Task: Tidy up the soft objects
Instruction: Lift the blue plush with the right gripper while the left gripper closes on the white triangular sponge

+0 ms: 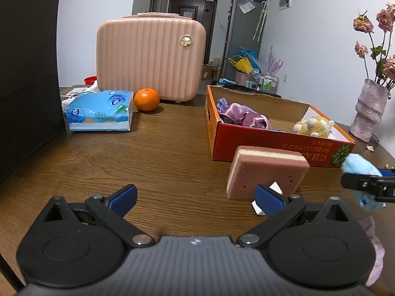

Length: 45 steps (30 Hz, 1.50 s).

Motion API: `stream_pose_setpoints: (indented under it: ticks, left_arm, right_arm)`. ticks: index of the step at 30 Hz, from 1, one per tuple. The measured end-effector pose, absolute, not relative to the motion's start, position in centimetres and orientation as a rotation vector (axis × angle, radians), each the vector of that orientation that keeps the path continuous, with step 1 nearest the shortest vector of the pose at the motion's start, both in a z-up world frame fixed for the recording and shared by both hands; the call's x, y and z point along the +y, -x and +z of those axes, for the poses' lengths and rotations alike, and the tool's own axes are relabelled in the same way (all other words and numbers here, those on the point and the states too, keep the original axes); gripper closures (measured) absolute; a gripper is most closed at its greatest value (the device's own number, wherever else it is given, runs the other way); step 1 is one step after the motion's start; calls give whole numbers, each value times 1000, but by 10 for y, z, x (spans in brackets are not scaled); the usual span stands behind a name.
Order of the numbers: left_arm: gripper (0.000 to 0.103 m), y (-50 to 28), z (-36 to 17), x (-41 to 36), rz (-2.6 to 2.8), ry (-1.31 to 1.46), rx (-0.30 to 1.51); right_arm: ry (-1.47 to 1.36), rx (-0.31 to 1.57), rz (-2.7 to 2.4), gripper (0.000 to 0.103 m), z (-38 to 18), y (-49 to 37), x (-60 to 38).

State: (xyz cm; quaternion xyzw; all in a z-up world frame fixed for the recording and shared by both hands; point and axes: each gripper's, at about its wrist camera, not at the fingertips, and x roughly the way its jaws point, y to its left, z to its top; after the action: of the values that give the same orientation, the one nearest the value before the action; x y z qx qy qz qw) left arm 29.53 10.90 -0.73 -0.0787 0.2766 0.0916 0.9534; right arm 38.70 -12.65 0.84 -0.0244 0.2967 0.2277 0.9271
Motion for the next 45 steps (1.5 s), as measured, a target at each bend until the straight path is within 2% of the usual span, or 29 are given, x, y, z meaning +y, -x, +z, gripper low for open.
stream_pose_setpoints:
  ticks: [25,45]
  left_arm:
    - [0,-315,-10,59,146,81,512]
    - [0,-355,-35,23,121,-9,636]
  right_arm:
    - [-77,551,381,29,-6,-414,-184]
    - [-92,552,362,29,-16,-416,-190]
